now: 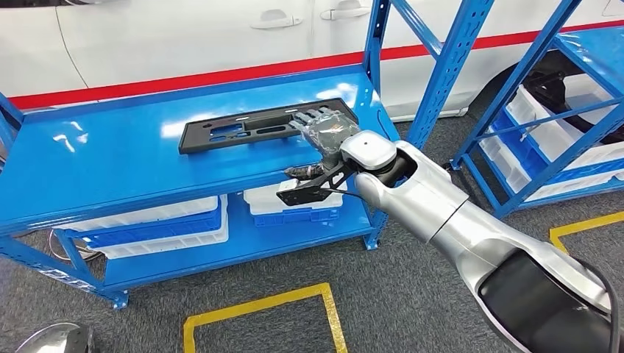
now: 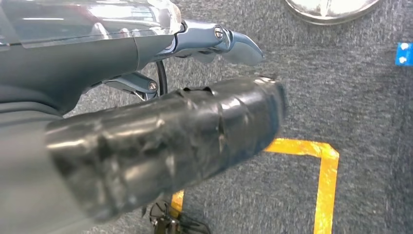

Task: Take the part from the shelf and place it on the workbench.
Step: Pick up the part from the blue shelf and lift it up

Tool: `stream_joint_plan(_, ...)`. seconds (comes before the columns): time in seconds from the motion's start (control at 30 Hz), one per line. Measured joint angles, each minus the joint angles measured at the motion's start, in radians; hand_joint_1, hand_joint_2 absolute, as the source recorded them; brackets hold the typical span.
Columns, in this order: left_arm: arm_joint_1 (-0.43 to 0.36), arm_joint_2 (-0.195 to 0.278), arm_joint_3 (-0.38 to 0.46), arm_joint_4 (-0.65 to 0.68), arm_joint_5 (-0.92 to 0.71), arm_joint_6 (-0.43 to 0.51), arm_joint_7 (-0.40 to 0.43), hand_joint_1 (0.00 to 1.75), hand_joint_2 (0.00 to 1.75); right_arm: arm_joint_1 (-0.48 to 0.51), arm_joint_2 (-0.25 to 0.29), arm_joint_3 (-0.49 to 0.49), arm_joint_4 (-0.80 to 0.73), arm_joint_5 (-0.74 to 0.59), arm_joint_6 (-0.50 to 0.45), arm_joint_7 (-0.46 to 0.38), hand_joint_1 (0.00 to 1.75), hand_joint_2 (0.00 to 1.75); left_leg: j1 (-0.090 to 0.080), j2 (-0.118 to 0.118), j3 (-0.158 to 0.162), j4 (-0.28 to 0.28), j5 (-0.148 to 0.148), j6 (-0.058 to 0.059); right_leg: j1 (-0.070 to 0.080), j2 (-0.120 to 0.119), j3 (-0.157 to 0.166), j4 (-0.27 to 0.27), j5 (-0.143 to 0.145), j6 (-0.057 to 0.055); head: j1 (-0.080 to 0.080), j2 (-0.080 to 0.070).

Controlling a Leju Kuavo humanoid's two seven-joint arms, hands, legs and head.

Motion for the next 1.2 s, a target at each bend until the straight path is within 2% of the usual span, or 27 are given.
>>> stream_joint_plan(0.03,0.000,0.000,0.003,0.000,-0.005,0.000,0.001,0.00,0.00,-0.001,-0.001,0.003,-0.001,-0.003,0.000,0.000,0.00,0.00,0.002,0.001,0.004,-0.002,-0.001,0.007,0.000,-0.001,-0.019,0.040,-0.021,0.004,0.000,0.000)
stream_joint_plan(0.1,-0.001,-0.001,0.007,0.000,-0.013,-0.002,0.006,0.00,0.00,-0.001,-0.002,0.011,-0.001,-0.008,0.000,0.000,0.00,0.00,0.000,0.002,0.009,-0.002,-0.007,0.017,-0.003,-0.004,-0.090,0.173,-0.074,0.008,0.000,0.000)
stream_joint_plan(0.13,-0.001,-0.001,0.009,0.000,-0.015,-0.002,0.008,0.00,0.00,0.000,-0.002,0.016,-0.001,-0.010,0.000,0.000,0.00,0.00,-0.001,0.002,0.011,-0.002,-0.009,0.020,-0.004,-0.004,-0.130,0.237,-0.092,0.008,0.000,0.000)
stream_joint_plan(0.17,-0.001,-0.001,0.010,0.000,-0.016,-0.002,0.009,0.00,0.00,0.002,-0.002,0.021,-0.001,-0.012,0.000,0.000,0.00,0.00,-0.002,0.001,0.013,-0.002,-0.012,0.021,-0.004,-0.005,-0.157,0.272,-0.092,0.008,0.000,0.000)
stream_joint_plan(0.2,-0.001,-0.001,0.012,0.000,-0.017,-0.003,0.009,0.00,0.00,0.004,-0.002,0.025,-0.001,-0.013,0.000,0.000,0.00,0.00,-0.003,0.000,0.017,-0.001,-0.016,0.021,-0.005,-0.005,-0.165,0.267,-0.070,0.006,0.001,0.000)
stream_joint_plan(0.23,0.000,-0.002,0.014,0.000,-0.017,-0.003,0.009,0.00,0.00,0.005,-0.002,0.029,-0.001,-0.014,0.000,0.000,0.00,0.00,-0.004,-0.001,0.023,0.000,-0.021,0.020,-0.004,-0.006,-0.153,0.224,-0.031,0.001,0.001,0.000)
stream_joint_plan(0.27,0.000,-0.002,0.016,0.000,-0.016,-0.003,0.009,0.00,0.00,0.004,-0.002,0.031,-0.001,-0.014,-0.001,0.000,0.00,0.00,-0.005,-0.002,0.030,0.000,-0.026,0.019,-0.002,-0.006,-0.127,0.154,0.016,-0.006,0.001,0.000)
stream_joint_plan(0.3,-0.001,-0.003,0.018,0.000,-0.016,-0.003,0.008,0.00,0.00,0.003,-0.002,0.034,-0.001,-0.015,-0.001,0.000,0.00,0.00,-0.007,-0.002,0.037,0.000,-0.031,0.016,0.001,-0.007,-0.098,0.087,0.050,-0.014,0.000,0.000)
stream_joint_plan(0.33,-0.001,-0.003,0.021,0.000,-0.016,-0.004,0.008,0.00,0.00,0.001,-0.002,0.035,-0.001,-0.016,-0.001,0.000,0.00,0.00,-0.009,-0.002,0.040,0.001,-0.035,0.013,0.004,-0.008,-0.073,0.035,0.067,-0.020,0.000,0.000)
stream_joint_plan(0.37,-0.001,-0.004,0.024,0.000,-0.016,-0.004,0.007,0.00,0.00,-0.001,-0.002,0.037,-0.001,-0.017,-0.001,0.000,0.00,0.00,-0.010,-0.002,0.042,0.001,-0.038,0.008,0.007,-0.009,-0.059,0.004,0.072,-0.024,-0.001,0.000)
stream_joint_plan(0.43,-0.002,-0.006,0.029,0.000,-0.018,-0.004,0.007,0.00,0.00,-0.003,-0.002,0.041,-0.001,-0.019,-0.001,0.000,0.00,0.00,-0.009,-0.001,0.043,-0.002,-0.040,-0.003,0.009,-0.009,-0.049,-0.013,0.065,-0.027,-0.001,0.000)
stream_joint_plan(0.5,-0.002,-0.007,0.031,0.000,-0.019,-0.003,0.008,0.00,0.00,-0.003,-0.003,0.043,-0.001,-0.021,-0.001,0.000,0.00,0.00,-0.008,0.001,0.041,0.009,-0.050,-0.012,0.003,-0.009,-0.040,-0.026,0.067,-0.032,-0.001,0.000)
stream_joint_plan(0.53,-0.003,-0.007,0.032,0.000,-0.019,-0.003,0.008,0.00,0.00,-0.004,-0.003,0.043,-0.001,-0.022,-0.001,0.000,0.00,0.00,-0.007,0.001,0.029,0.037,-0.067,-0.017,-0.002,-0.009,-0.034,-0.032,0.068,-0.035,-0.001,0.000)
stream_joint_plan(0.57,-0.003,-0.006,0.032,0.000,-0.019,-0.002,0.008,0.00,0.00,-0.004,-0.003,0.043,-0.002,-0.023,-0.001,-0.001,0.00,0.00,-0.005,0.001,0.004,0.087,-0.091,-0.021,-0.004,-0.009,-0.028,-0.036,0.068,-0.038,-0.001,0.000)
stream_joint_plan(0.63,-0.003,-0.004,0.033,0.000,-0.019,-0.002,0.008,0.00,0.00,0.000,-0.003,0.045,-0.001,-0.025,-0.001,-0.002,0.00,0.00,-0.003,0.001,-0.068,0.218,-0.140,-0.029,-0.005,-0.009,-0.023,-0.037,0.063,-0.041,-0.002,0.000)
stream_joint_plan(0.67,-0.002,-0.004,0.034,0.000,-0.020,-0.002,0.008,0.00,0.00,0.003,-0.003,0.046,-0.001,-0.027,-0.001,-0.003,0.00,0.00,-0.001,0.001,-0.099,0.263,-0.146,-0.033,-0.005,-0.009,-0.021,-0.036,0.060,-0.041,-0.002,0.000)
stream_joint_plan(0.7,-0.001,-0.004,0.034,0.000,-0.020,-0.002,0.008,0.00,0.00,0.006,-0.003,0.048,-0.001,-0.028,-0.001,-0.003,0.00,0.00,0.000,0.001,-0.112,0.273,-0.133,-0.036,-0.005,-0.008,-0.018,-0.035,0.056,-0.039,-0.002,0.000)
stream_joint_plan(0.73,-0.001,-0.004,0.034,0.000,-0.020,-0.002,0.008,0.00,0.00,0.008,-0.003,0.050,-0.001,-0.029,-0.001,-0.003,0.00,0.00,0.001,0.001,-0.105,0.241,-0.101,-0.037,-0.006,-0.007,-0.013,-0.034,0.052,-0.037,-0.002,0.000)
stream_joint_plan(0.8,-0.001,-0.003,0.034,0.000,-0.020,-0.002,0.008,0.00,0.00,0.009,-0.002,0.052,-0.002,-0.030,-0.001,-0.004,0.00,0.00,0.003,0.001,-0.050,0.109,-0.023,-0.039,-0.007,-0.007,-0.001,-0.029,0.040,-0.029,-0.002,0.000)
stream_joint_plan(0.83,-0.001,-0.003,0.035,0.000,-0.020,-0.002,0.008,0.00,0.00,0.009,-0.002,0.052,-0.002,-0.030,-0.001,-0.004,0.00,0.00,0.002,0.001,-0.022,0.050,-0.001,-0.036,-0.006,-0.006,0.001,-0.025,0.034,-0.023,-0.002,0.000)
stream_joint_plan(0.9,-0.002,-0.003,0.035,0.000,-0.020,-0.002,0.008,0.00,0.00,0.008,-0.002,0.052,-0.001,-0.030,-0.001,-0.003,0.00,0.00,-0.002,-0.001,-0.001,0.005,0.001,-0.026,-0.002,-0.004,0.002,-0.022,0.028,-0.014,-0.001,0.000)
stream_joint_plan(1.0,-0.002,-0.003,0.035,0.000,-0.020,-0.003,0.009,0.00,0.00,0.007,-0.002,0.053,-0.002,-0.031,-0.001,-0.003,0.00,0.00,0.001,0.000,0.002,0.001,-0.001,-0.005,-0.002,-0.005,-0.002,-0.014,0.016,-0.001,0.000,0.000)
stream_joint_plan(1.03,-0.002,-0.003,0.036,0.000,-0.020,-0.003,0.008,0.00,0.00,0.006,-0.002,0.053,-0.002,-0.031,-0.001,-0.003,0.00,0.00,0.002,0.000,0.005,-0.001,-0.002,0.002,-0.003,-0.006,-0.014,0.012,0.001,0.003,0.000,0.000)
stream_joint_plan(1.07,-0.003,-0.003,0.037,0.000,-0.020,-0.003,0.008,0.00,0.00,0.005,-0.003,0.053,-0.002,-0.031,-0.001,-0.003,0.00,0.00,0.002,0.001,0.008,-0.002,-0.004,0.009,-0.005,-0.007,-0.037,0.059,-0.023,0.007,0.000,0.000)
stream_joint_plan(1.13,-0.003,-0.003,0.040,0.000,-0.020,-0.003,0.008,0.00,0.00,0.006,-0.002,0.054,-0.002,-0.032,0.000,-0.003,0.00,0.00,0.000,0.001,0.010,-0.002,-0.009,0.017,-0.007,-0.008,-0.113,0.197,-0.076,0.010,0.000,0.000)
stream_joint_plan(1.17,-0.003,-0.003,0.042,0.000,-0.020,-0.004,0.008,0.00,0.00,0.007,-0.002,0.056,-0.002,-0.033,0.001,-0.004,0.00,0.00,-0.001,0.001,0.012,-0.001,-0.011,0.019,-0.007,-0.008,-0.149,0.252,-0.088,0.011,0.000,0.000)
stream_joint_plan(1.2,-0.002,-0.004,0.044,0.000,-0.021,-0.004,0.008,0.00,0.00,0.009,-0.003,0.057,-0.001,-0.033,0.001,-0.004,0.00,0.00,-0.002,0.000,0.014,0.000,-0.014,0.020,-0.007,-0.008,-0.169,0.274,-0.080,0.009,0.000,0.000)
